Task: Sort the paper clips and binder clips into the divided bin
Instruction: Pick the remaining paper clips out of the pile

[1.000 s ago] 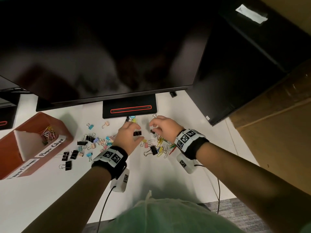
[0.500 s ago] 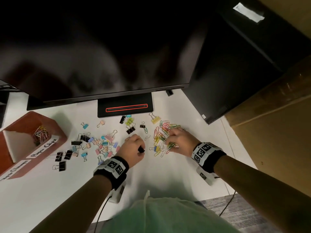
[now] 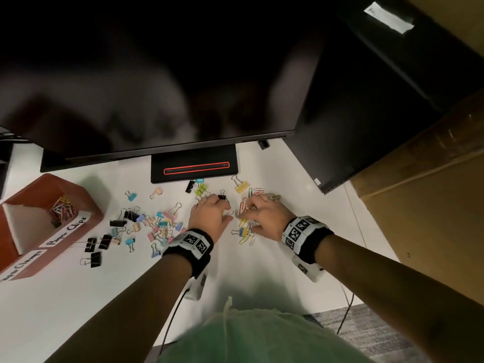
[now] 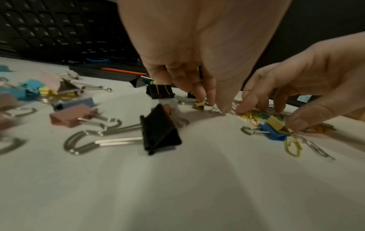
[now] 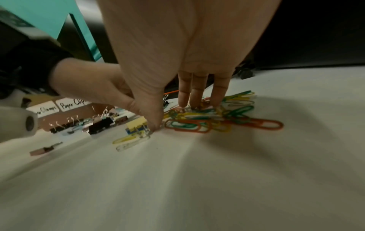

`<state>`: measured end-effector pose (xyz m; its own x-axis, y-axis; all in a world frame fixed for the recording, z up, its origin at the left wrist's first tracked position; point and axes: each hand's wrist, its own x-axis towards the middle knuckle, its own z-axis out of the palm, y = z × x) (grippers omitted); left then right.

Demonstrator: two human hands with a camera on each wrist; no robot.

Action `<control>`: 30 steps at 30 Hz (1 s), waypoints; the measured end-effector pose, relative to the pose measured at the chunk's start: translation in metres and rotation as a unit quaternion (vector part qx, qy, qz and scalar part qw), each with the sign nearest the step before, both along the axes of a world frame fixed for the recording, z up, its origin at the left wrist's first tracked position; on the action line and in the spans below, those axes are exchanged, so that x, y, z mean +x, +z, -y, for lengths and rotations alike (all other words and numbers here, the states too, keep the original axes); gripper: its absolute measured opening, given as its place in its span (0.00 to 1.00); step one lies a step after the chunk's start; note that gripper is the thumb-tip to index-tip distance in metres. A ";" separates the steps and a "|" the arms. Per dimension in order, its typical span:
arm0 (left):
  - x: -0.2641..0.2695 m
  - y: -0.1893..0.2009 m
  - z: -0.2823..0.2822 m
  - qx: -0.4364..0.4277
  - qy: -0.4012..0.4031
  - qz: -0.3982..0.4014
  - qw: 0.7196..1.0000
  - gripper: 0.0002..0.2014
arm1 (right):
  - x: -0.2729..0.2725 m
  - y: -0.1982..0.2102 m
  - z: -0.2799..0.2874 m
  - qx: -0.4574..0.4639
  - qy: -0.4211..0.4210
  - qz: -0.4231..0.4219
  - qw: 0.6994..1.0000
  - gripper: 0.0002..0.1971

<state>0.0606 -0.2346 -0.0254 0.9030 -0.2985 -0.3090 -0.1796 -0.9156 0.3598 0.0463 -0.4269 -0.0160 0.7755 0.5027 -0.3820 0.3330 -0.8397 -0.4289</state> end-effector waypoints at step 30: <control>-0.019 0.010 -0.011 -0.052 -0.025 -0.106 0.993 0.09 | -0.008 -0.008 0.027 0.101 -0.115 0.002 0.988 0.11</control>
<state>0.0419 -0.2232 -0.0158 0.8046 -0.3810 -0.4554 -0.1342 -0.8639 0.4855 0.0380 -0.4542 -0.0243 0.8793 0.3789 -0.2887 0.1458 -0.7911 -0.5941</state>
